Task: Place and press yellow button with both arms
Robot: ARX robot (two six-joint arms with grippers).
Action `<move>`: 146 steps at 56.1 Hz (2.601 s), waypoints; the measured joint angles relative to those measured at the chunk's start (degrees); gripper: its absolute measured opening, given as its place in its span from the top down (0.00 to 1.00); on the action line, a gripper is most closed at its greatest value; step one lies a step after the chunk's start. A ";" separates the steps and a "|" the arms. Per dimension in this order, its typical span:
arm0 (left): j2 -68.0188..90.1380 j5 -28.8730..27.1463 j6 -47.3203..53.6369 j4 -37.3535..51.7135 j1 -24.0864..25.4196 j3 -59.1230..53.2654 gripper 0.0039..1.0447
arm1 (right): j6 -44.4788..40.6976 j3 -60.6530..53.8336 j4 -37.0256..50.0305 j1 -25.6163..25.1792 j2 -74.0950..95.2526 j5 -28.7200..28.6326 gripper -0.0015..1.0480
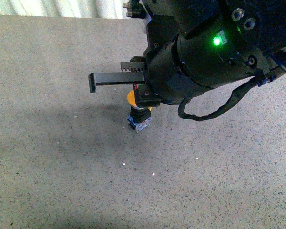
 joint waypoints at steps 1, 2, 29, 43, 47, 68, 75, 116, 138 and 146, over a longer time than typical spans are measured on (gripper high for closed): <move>0.00 0.00 0.02 0.02 0.00 0.00 0.99 | 0.00 0.00 0.00 -0.02 0.07 0.00 0.99; 0.00 0.00 0.00 0.02 0.00 0.00 0.99 | 0.00 0.00 0.00 -0.07 0.15 0.00 0.99; 0.00 0.00 0.00 0.02 0.00 0.00 0.99 | 0.44 1.29 -1.95 -0.46 1.99 0.11 0.99; 0.00 0.00 0.00 0.02 0.00 0.00 0.99 | 0.87 1.29 -1.70 -0.59 2.08 -0.31 0.99; 0.00 0.00 0.00 0.00 0.00 0.00 0.99 | 0.87 1.29 -1.62 -0.61 2.08 -0.42 0.99; 0.00 0.00 0.02 0.02 0.00 0.00 0.99 | 0.96 1.25 -0.74 -0.59 2.89 -0.59 0.99; 0.00 0.00 0.00 0.02 0.00 0.00 0.99 | 1.75 0.66 1.38 -1.14 2.34 -1.42 0.99; 0.00 0.02 0.02 0.00 0.00 0.00 0.99 | -9.92 -18.91 33.46 -6.12 -21.68 15.12 0.76; 0.00 0.00 0.02 0.02 0.00 0.00 0.99 | -18.05 -42.58 50.73 -16.35 -38.49 9.73 0.99; 0.00 -0.02 0.02 0.00 0.00 0.00 0.99 | -18.47 -46.66 49.86 -18.78 -43.87 6.82 0.99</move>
